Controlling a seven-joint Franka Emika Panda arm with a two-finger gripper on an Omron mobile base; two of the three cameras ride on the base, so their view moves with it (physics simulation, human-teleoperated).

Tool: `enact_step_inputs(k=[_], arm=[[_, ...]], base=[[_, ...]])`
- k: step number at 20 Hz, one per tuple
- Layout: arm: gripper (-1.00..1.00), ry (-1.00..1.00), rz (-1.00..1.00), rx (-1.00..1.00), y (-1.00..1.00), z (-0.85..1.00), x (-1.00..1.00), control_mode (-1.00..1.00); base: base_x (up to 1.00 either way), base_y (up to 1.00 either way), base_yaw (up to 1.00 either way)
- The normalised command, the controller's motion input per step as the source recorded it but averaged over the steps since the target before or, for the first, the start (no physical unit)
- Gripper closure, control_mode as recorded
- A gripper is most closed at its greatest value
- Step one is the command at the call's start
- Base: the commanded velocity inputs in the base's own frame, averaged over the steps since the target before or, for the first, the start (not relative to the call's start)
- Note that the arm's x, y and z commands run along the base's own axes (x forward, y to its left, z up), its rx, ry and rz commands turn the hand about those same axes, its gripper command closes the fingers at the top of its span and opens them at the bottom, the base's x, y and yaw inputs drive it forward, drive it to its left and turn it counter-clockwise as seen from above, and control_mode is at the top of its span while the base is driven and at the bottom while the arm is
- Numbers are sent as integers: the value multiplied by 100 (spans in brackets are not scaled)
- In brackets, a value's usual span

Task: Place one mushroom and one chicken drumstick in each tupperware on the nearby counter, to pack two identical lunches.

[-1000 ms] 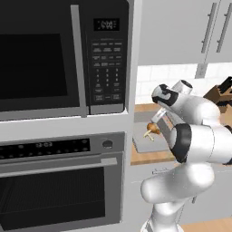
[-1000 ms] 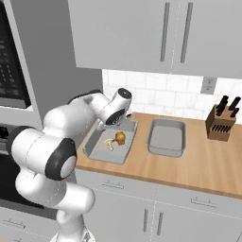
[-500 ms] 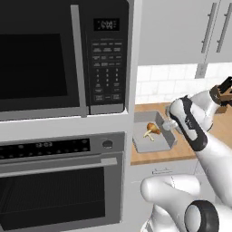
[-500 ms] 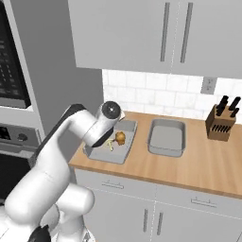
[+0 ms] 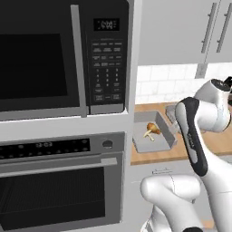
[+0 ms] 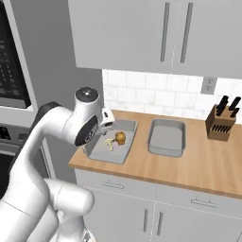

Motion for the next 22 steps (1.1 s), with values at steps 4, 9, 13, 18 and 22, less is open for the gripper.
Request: enact_step_inputs(k=[4,9,13,18,22], arm=[[-100,31,-14,-6,0,-1,0,-100],[-100,-8,2,0,0,1,-42,100],[-100,0,0,0,0,0,0,100],[-100,0,0,0,0,0,0,100],[-100,0,0,0,0,0,0,100]], base=[[0,0,0],[-40,2,9],[-100,0,35],[-73,0,78],[-14,20,97]])
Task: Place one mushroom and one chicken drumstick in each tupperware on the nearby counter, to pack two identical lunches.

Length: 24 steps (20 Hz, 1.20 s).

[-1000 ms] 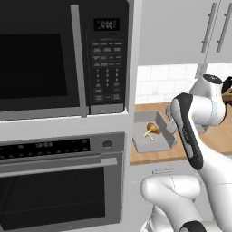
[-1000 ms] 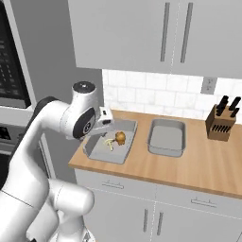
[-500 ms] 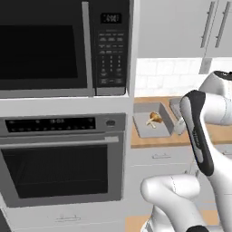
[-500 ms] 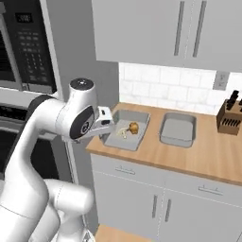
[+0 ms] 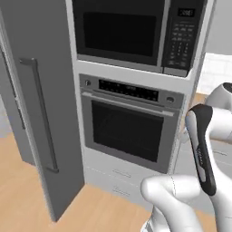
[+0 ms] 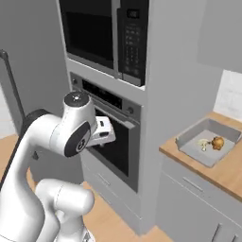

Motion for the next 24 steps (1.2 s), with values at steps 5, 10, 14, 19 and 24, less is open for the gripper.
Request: enact_step_inputs(k=[5,10,14,19,24], arm=[[-100,0,0,0,0,0,0,100],[-100,0,0,0,0,0,0,100],[-100,0,0,0,0,0,0,100],[-100,0,0,0,0,0,0,100],[-100,0,0,0,0,0,0,100]], base=[[-21,65,85],[-8,99,63],[67,100,24],[100,100,0],[81,100,10]])
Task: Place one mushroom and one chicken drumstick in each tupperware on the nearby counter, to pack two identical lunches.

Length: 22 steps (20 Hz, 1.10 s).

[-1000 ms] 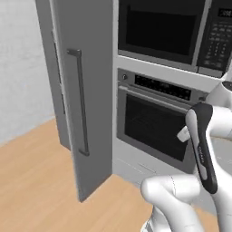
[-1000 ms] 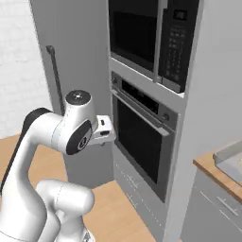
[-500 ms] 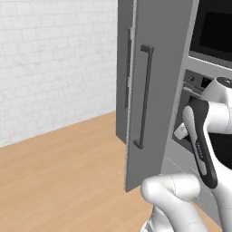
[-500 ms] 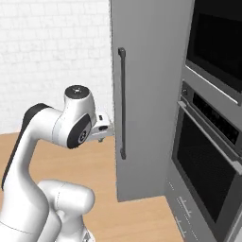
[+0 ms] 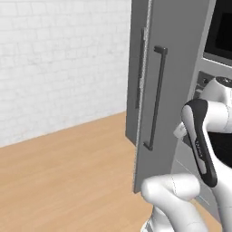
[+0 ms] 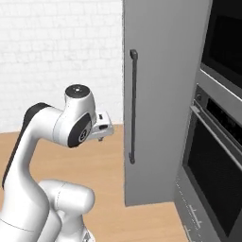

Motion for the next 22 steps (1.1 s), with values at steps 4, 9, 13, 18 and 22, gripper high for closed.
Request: enact_step_inputs(k=[4,9,13,18,22], arm=[[-100,0,0,0,0,0,0,100],[-100,0,0,0,0,0,0,100],[-100,0,0,0,0,0,0,100],[-100,0,0,0,0,0,0,100],[-100,0,0,0,0,0,0,100]], base=[[-2,31,87],[30,8,78],[100,-2,15],[100,0,0],[100,0,-1]])
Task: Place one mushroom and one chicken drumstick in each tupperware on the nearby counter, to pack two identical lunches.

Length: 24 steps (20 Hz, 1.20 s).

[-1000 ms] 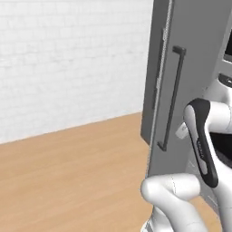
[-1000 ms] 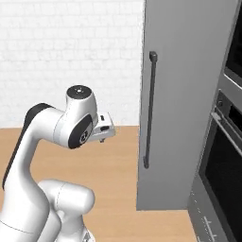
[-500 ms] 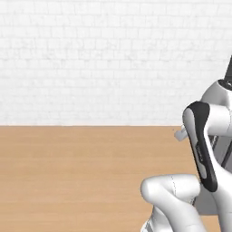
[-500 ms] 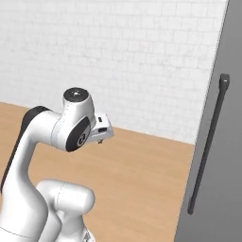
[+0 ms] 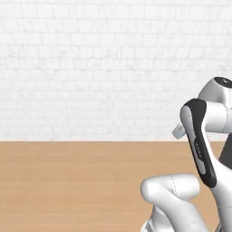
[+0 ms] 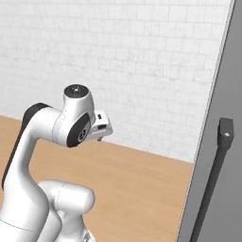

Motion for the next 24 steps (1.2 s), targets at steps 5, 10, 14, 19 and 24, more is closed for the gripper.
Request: enact_step_inputs(k=[5,10,14,19,24], arm=[[-100,0,0,0,0,0,0,100],[-100,0,0,0,0,0,0,100],[-100,0,0,0,0,0,0,100],[-100,0,0,0,0,0,0,100],[-100,0,0,0,0,0,0,100]], base=[[100,8,-23],[100,20,-55],[74,15,-72],[33,9,-87],[13,16,-96]])
